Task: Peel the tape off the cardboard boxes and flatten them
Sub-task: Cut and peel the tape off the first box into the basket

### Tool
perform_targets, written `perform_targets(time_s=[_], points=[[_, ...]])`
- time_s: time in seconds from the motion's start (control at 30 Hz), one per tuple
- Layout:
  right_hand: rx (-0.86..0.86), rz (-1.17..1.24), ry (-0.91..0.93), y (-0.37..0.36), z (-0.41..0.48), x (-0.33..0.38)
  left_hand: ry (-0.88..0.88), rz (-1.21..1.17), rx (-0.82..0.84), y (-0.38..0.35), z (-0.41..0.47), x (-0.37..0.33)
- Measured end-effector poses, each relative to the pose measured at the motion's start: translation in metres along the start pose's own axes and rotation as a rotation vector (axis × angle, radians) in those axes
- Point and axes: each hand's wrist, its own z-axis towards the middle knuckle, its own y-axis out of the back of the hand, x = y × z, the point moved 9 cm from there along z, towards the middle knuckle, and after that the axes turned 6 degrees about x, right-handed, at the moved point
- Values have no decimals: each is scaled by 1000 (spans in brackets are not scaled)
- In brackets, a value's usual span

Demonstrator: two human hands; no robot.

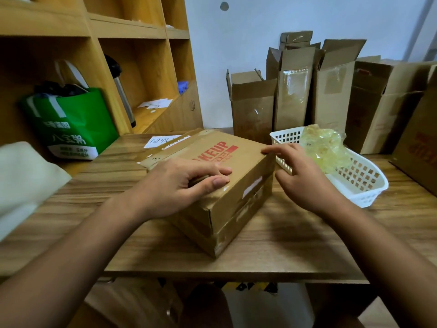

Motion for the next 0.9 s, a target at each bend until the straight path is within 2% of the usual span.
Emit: perform_targets(time_s=[0.3,0.5,0.8,0.9], points=[[-16,225,5,7,-57,12,102,153,-56,9,-6,-4],[-19,335,75,-5,-88,25,224,330,8,4,-1,-8],[44,442,188,-32,-108,44,258,236,113,-15,6,-11],[24,494,134,-29,-99,33,257,262,170,-24,10,-15]])
